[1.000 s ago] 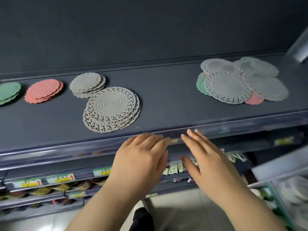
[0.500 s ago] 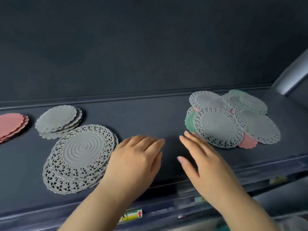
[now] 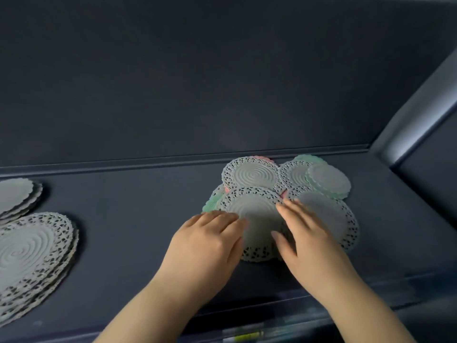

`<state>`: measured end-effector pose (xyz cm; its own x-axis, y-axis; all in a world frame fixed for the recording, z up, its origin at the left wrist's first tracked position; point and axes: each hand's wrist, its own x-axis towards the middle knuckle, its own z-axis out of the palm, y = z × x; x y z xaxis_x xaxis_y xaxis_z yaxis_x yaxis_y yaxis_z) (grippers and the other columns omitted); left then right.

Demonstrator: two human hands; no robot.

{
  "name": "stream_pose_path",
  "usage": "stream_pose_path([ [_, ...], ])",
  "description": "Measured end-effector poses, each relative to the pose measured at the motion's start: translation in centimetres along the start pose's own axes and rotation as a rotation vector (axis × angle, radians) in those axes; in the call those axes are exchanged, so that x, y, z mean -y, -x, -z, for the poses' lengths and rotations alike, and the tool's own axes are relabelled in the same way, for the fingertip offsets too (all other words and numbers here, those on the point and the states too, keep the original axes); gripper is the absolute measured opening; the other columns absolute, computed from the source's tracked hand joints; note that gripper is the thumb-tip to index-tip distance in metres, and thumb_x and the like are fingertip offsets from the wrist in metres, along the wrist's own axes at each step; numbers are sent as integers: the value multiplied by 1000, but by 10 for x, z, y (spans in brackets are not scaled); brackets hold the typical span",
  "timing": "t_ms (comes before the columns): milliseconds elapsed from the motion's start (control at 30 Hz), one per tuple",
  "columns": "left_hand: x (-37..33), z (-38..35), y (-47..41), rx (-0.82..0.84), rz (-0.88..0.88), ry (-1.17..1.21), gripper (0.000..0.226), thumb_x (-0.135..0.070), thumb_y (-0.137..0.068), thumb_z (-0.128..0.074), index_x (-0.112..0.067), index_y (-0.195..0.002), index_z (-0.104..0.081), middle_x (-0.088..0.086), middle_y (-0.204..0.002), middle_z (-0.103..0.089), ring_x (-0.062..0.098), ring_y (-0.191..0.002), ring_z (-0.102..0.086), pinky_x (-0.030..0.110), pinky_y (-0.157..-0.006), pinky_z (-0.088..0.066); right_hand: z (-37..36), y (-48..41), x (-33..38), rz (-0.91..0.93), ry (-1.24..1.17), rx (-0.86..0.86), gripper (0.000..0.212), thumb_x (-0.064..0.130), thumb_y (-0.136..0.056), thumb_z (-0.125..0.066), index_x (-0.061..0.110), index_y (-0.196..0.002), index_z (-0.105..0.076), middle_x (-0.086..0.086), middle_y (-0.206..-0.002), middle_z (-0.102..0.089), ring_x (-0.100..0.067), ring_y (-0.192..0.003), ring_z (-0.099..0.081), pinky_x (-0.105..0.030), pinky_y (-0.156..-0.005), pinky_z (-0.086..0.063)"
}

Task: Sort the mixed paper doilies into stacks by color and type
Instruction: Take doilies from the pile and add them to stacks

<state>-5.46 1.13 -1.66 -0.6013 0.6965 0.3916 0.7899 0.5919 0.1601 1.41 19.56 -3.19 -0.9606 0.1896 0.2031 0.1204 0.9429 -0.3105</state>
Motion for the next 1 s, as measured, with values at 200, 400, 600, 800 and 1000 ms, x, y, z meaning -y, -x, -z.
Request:
stream_pose_path([
  [200, -39, -34, -13, 110, 108, -56, 31, -33, -73, -75, -21, -101, -71, -5, -106, -69, 17, -98, -66, 32, -73, -55, 3, -3, -60, -40, 9, 188, 67, 56, -88, -38, 29, -144, -13, 10, -155, 0, -12, -140, 10, -31, -112, -15],
  [400, -58, -45, -13, 184, 241, -113, 52, -54, -62, -75, -22, -103, -71, -4, -111, -67, 19, -101, -65, 31, -64, -57, 2, -6, -72, 55, 88, 219, 67, 54, -90, -35, 20, -144, -14, -2, -155, -8, -26, -141, -2, -36, -111, -19],
  [600, -72, -48, -24, 158, 221, -237, 60, -46, -46, -86, -13, -95, -75, 3, -99, -73, 23, -88, -70, 34, -56, -58, 4, -8, -71, 88, 176, 249, 60, 33, -93, -31, 11, -145, -11, -15, -153, -14, -35, -140, -11, -42, -112, -23],
  [800, -72, -44, -27, 46, 173, -209, 32, -13, -56, -89, -6, -84, -75, 9, -86, -74, 26, -74, -71, 33, -40, -53, 5, -9, -70, 103, 197, 261, 66, 33, -88, -38, 10, -143, -10, -15, -152, -14, -37, -138, -11, -45, -113, -20],
  [1000, -76, -37, -28, 119, 219, -161, 43, -5, -54, -78, -17, -95, -73, -2, -81, -72, 16, -71, -70, 26, -40, -51, 2, -10, -63, 48, 211, 236, 58, 15, -91, -35, 3, -143, -13, -20, -151, -14, -40, -138, -13, -46, -112, -18],
])
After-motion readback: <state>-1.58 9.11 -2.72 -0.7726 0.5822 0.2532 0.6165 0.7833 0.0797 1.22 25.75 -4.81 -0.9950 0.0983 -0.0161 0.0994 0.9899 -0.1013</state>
